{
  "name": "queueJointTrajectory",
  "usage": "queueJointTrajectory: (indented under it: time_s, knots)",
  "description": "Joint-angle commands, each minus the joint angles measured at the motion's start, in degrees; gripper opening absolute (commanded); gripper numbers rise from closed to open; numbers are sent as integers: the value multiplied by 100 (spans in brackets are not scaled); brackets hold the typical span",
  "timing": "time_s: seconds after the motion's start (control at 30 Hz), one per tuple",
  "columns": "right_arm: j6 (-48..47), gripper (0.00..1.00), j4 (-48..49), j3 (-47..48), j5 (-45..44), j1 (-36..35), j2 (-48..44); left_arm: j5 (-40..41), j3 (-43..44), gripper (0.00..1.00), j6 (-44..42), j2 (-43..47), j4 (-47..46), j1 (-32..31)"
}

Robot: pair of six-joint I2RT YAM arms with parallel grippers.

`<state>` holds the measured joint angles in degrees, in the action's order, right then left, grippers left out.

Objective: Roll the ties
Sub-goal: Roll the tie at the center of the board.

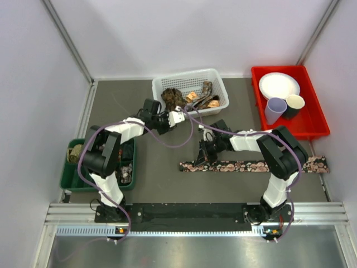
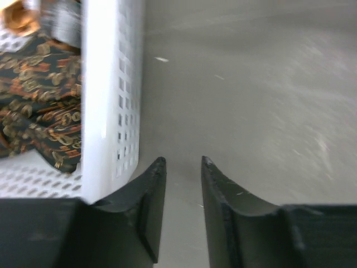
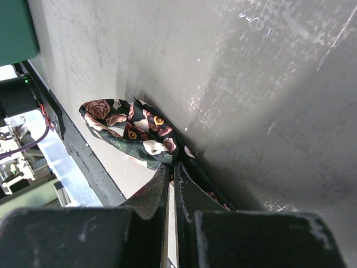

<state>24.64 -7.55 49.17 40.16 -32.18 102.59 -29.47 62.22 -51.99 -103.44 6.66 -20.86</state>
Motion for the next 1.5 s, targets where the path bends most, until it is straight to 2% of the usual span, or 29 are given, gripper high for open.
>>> queueJointTrajectory:
  time_s: [0.0, 0.03, 0.07, 0.17, 0.2, 0.33, 0.37, 0.5, 0.57, 0.6, 0.7, 0.93, 1.07, 1.2, 1.37, 1.47]
  knots:
    - [-74, 0, -132, -21, -158, 37, -54, 65, 370, 41, 796, 121, -686, 3]
    - [-74, 0, -141, -13, -167, 37, -81, -31, 309, 45, 674, 218, -448, 21]
    - [-74, 0, -141, -4, -158, 37, -90, -345, 82, 56, 611, 358, -368, 56]
    - [-91, 0, -185, 49, -167, 37, -133, -1180, -366, 64, 453, 1069, 124, 380]
    - [-135, 0, -246, 67, -175, 37, -151, -1323, -429, 68, 470, 1428, 552, 477]
    - [-135, 0, -317, 119, -149, 37, -212, -1964, -710, 71, -371, 2195, 2150, 469]
    - [-135, 0, -335, 119, -123, 37, -230, -2035, -972, 72, -478, 2362, 2234, 443]
    - [-126, 0, -466, 137, -9, 28, -344, -1353, -1624, 74, -146, 2977, 2033, -302]
    - [-127, 0, -502, 120, 9, 37, -353, -1009, -2000, 75, 274, 3127, 1440, -793]
    - [-118, 0, -493, 111, 27, 37, -310, -694, -2081, 76, 407, 3137, 1270, -944]
    - [-4, 0, -370, 93, 88, 28, -248, -525, -2152, 77, 654, 3014, 917, -1446]
    - [14, 0, -379, 93, 159, 19, -265, 37, -1933, 78, 1234, 2311, 425, -2140]
    - [58, 0, -309, 84, 229, 11, -257, 635, -1775, 77, 1410, 1785, 196, -2571]
    - [67, 0, -317, 111, 317, -7, -257, 916, -1678, 73, 1472, 1476, -6, -2695]
    - [49, 0, -370, 93, 396, -7, -300, 1110, -1599, 62, 1341, 1151, 54, -2862]
    - [58, 0, -387, 119, 501, -7, -318, 1234, -1546, 47, 1244, 1054, 239, -2958]
